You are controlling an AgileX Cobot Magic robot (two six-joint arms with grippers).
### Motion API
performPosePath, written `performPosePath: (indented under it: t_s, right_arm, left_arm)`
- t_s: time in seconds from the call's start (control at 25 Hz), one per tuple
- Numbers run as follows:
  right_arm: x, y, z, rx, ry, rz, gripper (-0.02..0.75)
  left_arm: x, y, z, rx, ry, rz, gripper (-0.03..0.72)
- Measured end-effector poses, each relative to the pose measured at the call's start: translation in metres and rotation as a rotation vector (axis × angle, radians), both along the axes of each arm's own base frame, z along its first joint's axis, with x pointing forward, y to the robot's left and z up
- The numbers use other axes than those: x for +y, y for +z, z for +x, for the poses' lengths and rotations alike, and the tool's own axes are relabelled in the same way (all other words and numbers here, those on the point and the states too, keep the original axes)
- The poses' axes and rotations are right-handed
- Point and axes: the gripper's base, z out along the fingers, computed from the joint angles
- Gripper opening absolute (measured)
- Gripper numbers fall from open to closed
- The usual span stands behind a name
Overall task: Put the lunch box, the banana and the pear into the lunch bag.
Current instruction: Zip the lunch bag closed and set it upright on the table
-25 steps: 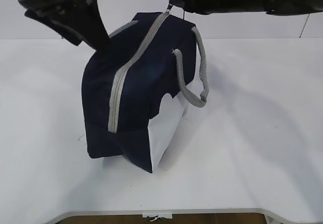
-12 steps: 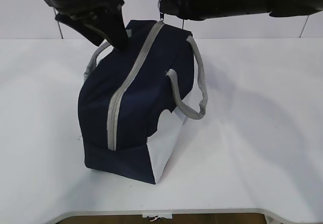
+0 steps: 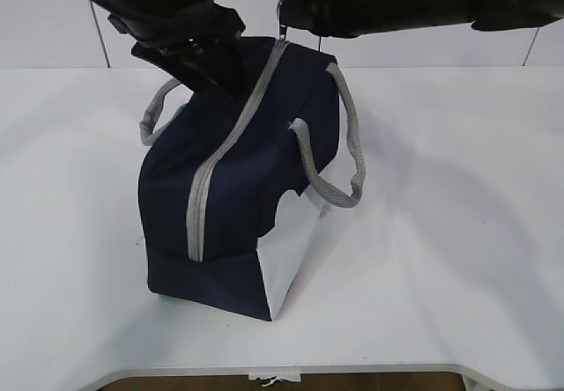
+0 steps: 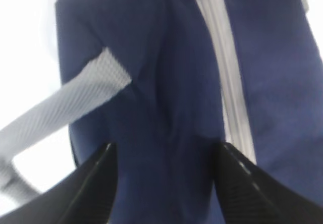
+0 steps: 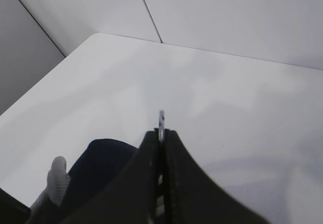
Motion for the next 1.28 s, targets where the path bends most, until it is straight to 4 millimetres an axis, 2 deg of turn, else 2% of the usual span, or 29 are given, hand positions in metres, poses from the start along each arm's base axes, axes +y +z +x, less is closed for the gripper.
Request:
performPosePath:
  t_s: [0.2, 0.28, 0.44, 0.52, 0.84, 1.28]
  right_arm:
    - [0.000, 0.000, 0.000, -0.001, 0.001, -0.002, 0.001]
    - [0.000, 0.000, 0.000, 0.000, 0.002, -0.001, 0.001]
    - [0.000, 0.000, 0.000, 0.000, 0.002, -0.001, 0.001]
    - [0.000, 0.000, 0.000, 0.001, 0.002, 0.000, 0.001]
    - [0.000, 0.000, 0.000, 0.014, -0.003, 0.015, 0.001]
    - [-0.004, 0.000, 0.003, 0.026, -0.073, 0.033, 0.001]
  left_arm:
    - [-0.004, -0.012, 0.006, 0.016, 0.005, -0.001, 0.449]
    - [-0.004, -0.012, 0.006, 0.017, 0.005, 0.000, 0.395]
    - [-0.004, -0.012, 0.006, 0.012, -0.005, 0.003, 0.120]
    - [-0.004, -0.012, 0.006, 0.006, -0.017, 0.006, 0.027]
    - [-0.002, -0.011, 0.002, -0.011, -0.134, 0.051, 0.000]
    - [0.010, 0.033, -0.021, -0.125, -0.207, 0.049, -0.001]
